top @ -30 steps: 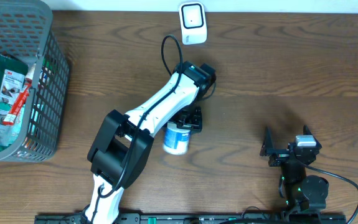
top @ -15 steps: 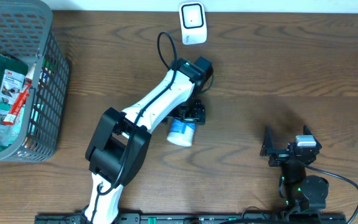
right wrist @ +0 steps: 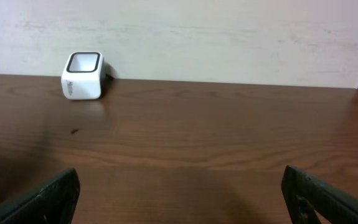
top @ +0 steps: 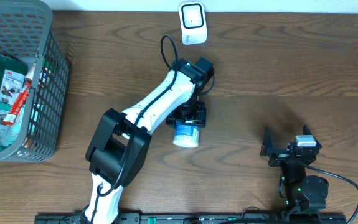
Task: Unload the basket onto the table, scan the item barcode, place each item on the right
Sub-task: 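Lower the white-capped tub onto the table center with the left gripper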
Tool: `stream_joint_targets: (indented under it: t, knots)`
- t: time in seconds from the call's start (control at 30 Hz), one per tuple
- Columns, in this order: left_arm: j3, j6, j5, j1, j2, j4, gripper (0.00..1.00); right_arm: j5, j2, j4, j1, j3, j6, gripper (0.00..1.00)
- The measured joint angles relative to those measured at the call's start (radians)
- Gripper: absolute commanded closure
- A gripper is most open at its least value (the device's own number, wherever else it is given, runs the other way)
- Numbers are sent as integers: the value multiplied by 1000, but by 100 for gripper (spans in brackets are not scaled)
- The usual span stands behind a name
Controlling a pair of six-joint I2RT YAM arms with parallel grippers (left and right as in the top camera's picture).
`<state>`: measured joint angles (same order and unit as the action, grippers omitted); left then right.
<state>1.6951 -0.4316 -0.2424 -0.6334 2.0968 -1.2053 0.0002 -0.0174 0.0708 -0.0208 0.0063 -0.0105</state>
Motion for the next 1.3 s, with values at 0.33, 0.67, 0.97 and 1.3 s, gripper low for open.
stream_joint_targets:
  t: [0.33,0.67,0.97,1.3]
  knots:
    - [2,14,-8,0,-90,10,39,0,0,0,0,0,0,1]
    - [2,9,225,0,-90,-2,81,0,0,0,0,0,0,1]
    - [-36,-3,240,-11,-90,9,81,0,0,0,0,0,0,1]
    - [-61,-10,211,-40,-90,25,81,0,0,0,0,0,0,1]
